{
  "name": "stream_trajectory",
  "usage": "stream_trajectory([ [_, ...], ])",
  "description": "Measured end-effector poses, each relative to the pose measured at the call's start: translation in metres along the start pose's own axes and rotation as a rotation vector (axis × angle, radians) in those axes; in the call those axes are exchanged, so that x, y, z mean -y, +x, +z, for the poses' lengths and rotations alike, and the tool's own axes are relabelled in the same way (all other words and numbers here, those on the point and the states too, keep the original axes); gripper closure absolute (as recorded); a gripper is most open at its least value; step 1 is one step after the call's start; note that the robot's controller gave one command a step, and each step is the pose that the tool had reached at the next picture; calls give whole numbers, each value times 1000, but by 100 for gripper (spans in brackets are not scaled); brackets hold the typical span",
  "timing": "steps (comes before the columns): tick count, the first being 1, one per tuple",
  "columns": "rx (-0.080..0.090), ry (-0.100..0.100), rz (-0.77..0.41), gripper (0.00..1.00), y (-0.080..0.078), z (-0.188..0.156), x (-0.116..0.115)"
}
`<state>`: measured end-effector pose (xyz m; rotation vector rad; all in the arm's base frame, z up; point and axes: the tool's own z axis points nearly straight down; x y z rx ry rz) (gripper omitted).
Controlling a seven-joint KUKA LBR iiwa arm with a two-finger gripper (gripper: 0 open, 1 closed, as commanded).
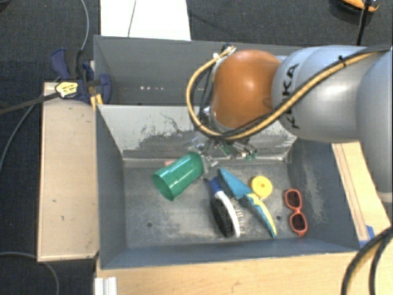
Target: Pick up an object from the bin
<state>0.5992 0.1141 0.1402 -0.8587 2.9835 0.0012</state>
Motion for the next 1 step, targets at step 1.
stream_trajectory([
  [1, -9, -3, -9, 100, 3, 5, -1],
])
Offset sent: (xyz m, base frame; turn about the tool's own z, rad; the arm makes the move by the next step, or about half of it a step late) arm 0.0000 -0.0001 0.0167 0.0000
